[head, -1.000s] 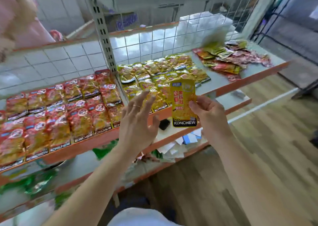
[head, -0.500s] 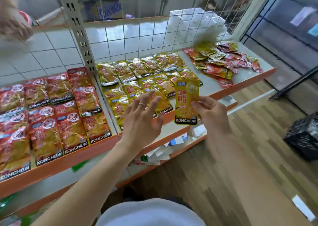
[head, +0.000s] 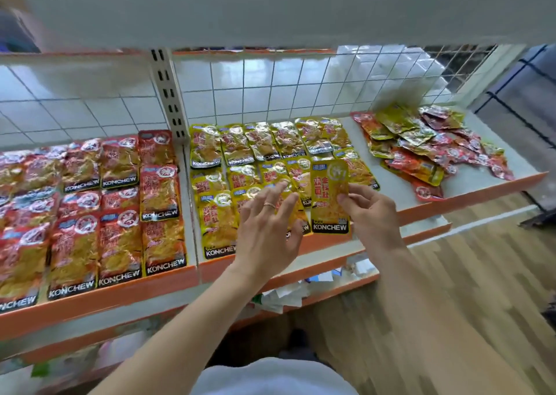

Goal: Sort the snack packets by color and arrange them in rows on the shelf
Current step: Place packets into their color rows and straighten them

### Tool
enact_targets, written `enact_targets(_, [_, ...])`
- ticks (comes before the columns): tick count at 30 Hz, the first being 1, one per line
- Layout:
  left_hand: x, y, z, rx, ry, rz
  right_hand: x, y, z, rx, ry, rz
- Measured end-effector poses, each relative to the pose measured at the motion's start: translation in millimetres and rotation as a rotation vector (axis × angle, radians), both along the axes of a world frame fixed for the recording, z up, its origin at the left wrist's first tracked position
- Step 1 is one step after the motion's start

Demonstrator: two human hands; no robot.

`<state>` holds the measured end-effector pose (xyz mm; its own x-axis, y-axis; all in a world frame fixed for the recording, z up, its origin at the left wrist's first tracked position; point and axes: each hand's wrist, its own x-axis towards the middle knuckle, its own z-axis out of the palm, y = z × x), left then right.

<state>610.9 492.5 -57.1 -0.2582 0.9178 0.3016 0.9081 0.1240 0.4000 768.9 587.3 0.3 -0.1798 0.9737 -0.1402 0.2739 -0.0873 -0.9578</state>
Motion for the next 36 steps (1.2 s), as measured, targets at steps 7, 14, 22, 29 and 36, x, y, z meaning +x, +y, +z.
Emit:
enact_targets(7, [7.9, 13.1, -10.5, -0.171, 0.056, 0.177, -3.3, 40.0, -14.5, 0.074, -0.119, 0.168])
enact_targets(14, [10.6, 14.9, -9.4, -0.228, 0.065, 0.208, -0.5, 55.1, -26.9, 0.325, -0.307, 0.346])
enact_targets(22, [11.3, 14.0, -8.6, -0.267, 0.083, 0.218, 10.6, 63.4, -47.8, 0.568, -0.531, 0.428])
enact_targets(29, [12.3, 14.4, -7.8, -0.27, 0.082, 0.234, 7.5, 82.8, -57.1, 0.892, -0.639, 0.784])
enact_targets(36, [10.5, 15.3, -9.5, -0.274, 0.073, 0.23, 7.3, 82.7, -63.4, 0.857, -0.732, 0.924])
